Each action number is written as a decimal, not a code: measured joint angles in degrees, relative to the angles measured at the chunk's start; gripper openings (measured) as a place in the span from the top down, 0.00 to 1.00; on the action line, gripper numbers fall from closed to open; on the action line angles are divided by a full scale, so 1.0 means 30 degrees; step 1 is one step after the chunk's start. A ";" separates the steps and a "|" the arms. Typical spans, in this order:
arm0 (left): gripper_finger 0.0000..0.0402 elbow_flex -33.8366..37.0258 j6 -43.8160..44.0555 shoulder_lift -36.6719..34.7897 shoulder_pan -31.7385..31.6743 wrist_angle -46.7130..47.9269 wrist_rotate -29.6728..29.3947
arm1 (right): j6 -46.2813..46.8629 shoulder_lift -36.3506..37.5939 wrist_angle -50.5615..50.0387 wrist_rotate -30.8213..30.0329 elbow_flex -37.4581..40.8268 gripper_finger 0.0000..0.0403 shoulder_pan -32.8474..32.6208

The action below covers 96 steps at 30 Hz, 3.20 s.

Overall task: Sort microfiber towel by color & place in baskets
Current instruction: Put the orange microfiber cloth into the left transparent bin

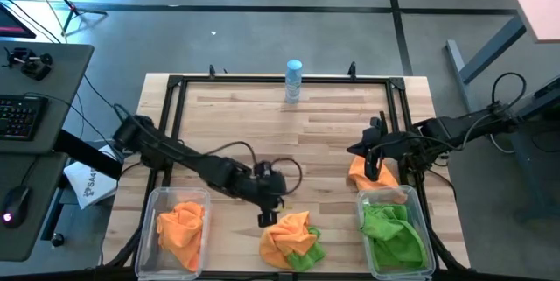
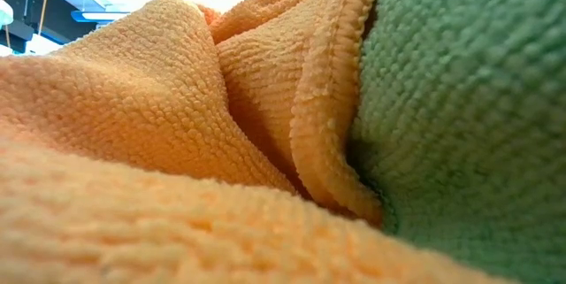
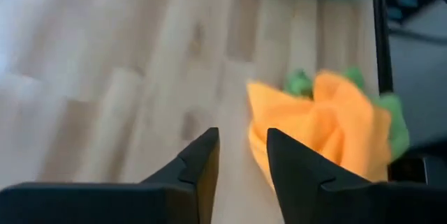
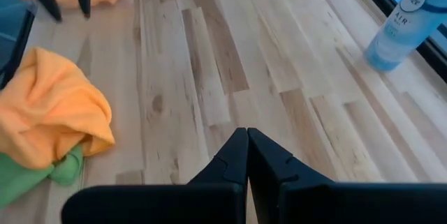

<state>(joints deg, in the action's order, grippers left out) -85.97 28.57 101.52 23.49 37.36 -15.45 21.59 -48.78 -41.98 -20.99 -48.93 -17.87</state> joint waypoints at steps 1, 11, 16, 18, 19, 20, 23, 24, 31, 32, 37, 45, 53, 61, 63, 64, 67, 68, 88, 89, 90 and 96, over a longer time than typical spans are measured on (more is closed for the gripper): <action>0.72 0.0000 0.0154 0.0381 -0.0001 -0.0019 0.0707 | -0.0082 -0.0001 0.0000 -0.0002 -0.0007 1.00 0.0000; 0.71 0.0000 0.2967 0.3479 0.1006 -0.2291 0.6576 | -0.0863 -0.0005 -0.0053 0.0036 -0.0015 1.00 0.0000; 0.71 0.0000 0.3136 0.4240 0.1387 -0.2178 0.6161 | -0.0870 -0.0005 -0.0058 0.0039 -0.0022 1.00 0.0000; 0.71 0.0000 0.3571 0.4488 0.1462 -0.1240 0.5322 | -0.0870 -0.0005 -0.0053 0.0044 -0.0022 1.00 0.0000; 0.71 0.0000 0.3813 0.4572 0.1477 -0.0752 0.4946 | -0.0870 -0.0005 -0.0051 0.0044 -0.0022 1.00 0.0000; 0.71 0.0000 0.3938 0.4633 0.1441 -0.0320 0.4722 | -0.0868 -0.0005 -0.0051 0.0053 -0.0022 1.00 0.0000; 0.71 0.0000 0.3952 0.4650 0.1272 0.0657 0.4290 | -0.0813 -0.0005 -0.0044 0.0058 -0.0022 1.00 0.0000; 0.72 0.0000 0.3948 0.4648 0.1207 0.0767 0.4243 | -0.0812 -0.0005 -0.0044 0.0058 -0.0022 1.00 0.0000; 0.96 0.0000 0.3958 0.4648 0.0764 0.0819 0.4208 | -0.0805 -0.0005 -0.0036 0.0058 -0.0022 1.00 0.0000; 0.98 0.0000 0.3958 0.4610 0.0672 0.0824 0.4202 | -0.0805 -0.0005 -0.0036 0.0059 -0.0022 1.00 0.0000; 1.00 -0.0675 0.3901 0.3886 0.0625 0.1834 0.3275 | -0.0805 -0.0012 -0.0029 0.0058 -0.0022 1.00 0.0000; 1.00 -0.2548 0.3247 0.1448 0.0738 0.4557 0.0004 | -0.0798 -0.0012 -0.0022 0.0058 -0.0022 1.00 0.0000; 1.00 -0.3924 0.1935 -0.1591 0.1406 0.5063 -0.3870 | -0.0804 -0.0019 -0.0022 0.0057 -0.0022 1.00 0.0000; 1.00 -0.5139 0.0038 -0.3783 0.1588 0.5088 -0.6213 | -0.0798 -0.0019 -0.0006 0.0051 -0.0022 1.00 0.0000; 1.00 -0.5434 -0.1088 -0.4120 0.1592 0.5192 -0.5879 | -0.0798 -0.0019 0.0000 0.0051 -0.0022 1.00 0.0000; 1.00 -0.5532 -0.1817 -0.4288 0.1609 0.5247 -0.5644 | -0.0798 -0.0019 0.0006 0.0051 -0.0022 1.00 0.0000; 1.00 -0.5581 -0.4224 -0.4916 0.1779 0.5392 -0.4815 | -0.0670 -0.0019 0.0031 -0.0144 -0.0022 1.00 0.0000; 1.00 -0.5581 -0.4694 -0.5130 0.1860 0.5429 -0.4665 | -0.0589 -0.0019 0.0058 -0.0257 -0.0022 1.00 0.0000; 1.00 -0.5603 0.3867 -0.7418 0.7413 1.7480 -0.1486 | 0.2864 -0.0989 0.1926 -0.2527 -0.0029 1.00 -0.0007; 1.00 -0.5603 0.4472 -0.7498 0.7807 1.7631 -0.0971 | 0.3143 -0.1156 0.2172 -0.2694 -0.0029 1.00 -0.0007; 1.00 -0.5603 0.4975 -0.7579 0.8230 1.7565 -0.0429 | 0.3289 -0.1325 0.2426 -0.2949 -0.0029 1.00 -0.0007; 1.00 -0.5603 0.8685 -0.7249 1.0634 1.7546 0.3323 | 0.4721 -0.2639 0.3525 -0.3504 -0.0029 1.00 -0.0007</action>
<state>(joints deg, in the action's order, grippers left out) -102.78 54.62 79.77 55.39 90.00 -5.48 35.76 -56.70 -31.40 -31.51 -49.01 -17.89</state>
